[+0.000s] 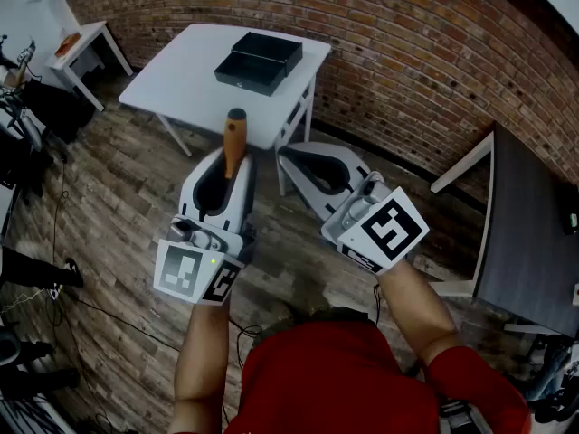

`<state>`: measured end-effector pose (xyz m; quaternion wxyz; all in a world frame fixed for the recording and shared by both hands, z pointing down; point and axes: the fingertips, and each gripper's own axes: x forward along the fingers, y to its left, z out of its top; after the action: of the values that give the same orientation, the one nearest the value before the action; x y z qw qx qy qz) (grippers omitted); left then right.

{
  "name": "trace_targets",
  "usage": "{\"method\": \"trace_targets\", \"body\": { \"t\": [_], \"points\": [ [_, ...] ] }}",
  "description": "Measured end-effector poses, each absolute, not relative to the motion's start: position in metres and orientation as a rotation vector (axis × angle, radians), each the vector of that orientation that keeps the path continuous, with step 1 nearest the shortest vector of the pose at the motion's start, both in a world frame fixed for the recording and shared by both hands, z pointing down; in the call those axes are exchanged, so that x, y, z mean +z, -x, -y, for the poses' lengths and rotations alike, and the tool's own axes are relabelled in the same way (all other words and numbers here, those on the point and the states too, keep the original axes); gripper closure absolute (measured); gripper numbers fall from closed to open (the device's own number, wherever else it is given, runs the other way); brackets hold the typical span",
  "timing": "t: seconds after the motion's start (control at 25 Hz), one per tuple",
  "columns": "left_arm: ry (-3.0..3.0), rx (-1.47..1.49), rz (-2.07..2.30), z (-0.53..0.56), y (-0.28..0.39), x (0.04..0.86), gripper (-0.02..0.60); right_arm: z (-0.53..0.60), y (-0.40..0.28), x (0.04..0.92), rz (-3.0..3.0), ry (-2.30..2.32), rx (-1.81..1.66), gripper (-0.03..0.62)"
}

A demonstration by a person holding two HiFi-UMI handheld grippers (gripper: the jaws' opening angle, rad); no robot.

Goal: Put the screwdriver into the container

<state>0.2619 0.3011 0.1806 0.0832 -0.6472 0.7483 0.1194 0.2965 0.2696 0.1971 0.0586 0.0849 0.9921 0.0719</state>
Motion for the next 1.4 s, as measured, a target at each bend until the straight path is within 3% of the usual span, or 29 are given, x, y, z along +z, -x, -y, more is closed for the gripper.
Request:
{"method": "trace_targets", "body": {
  "t": [1.4],
  "points": [
    [2.001,0.388,-2.182,-0.339,-0.203,0.192,0.489,-0.301,-0.248,0.208,-3.046,-0.163,0.165,0.563]
  ]
}}
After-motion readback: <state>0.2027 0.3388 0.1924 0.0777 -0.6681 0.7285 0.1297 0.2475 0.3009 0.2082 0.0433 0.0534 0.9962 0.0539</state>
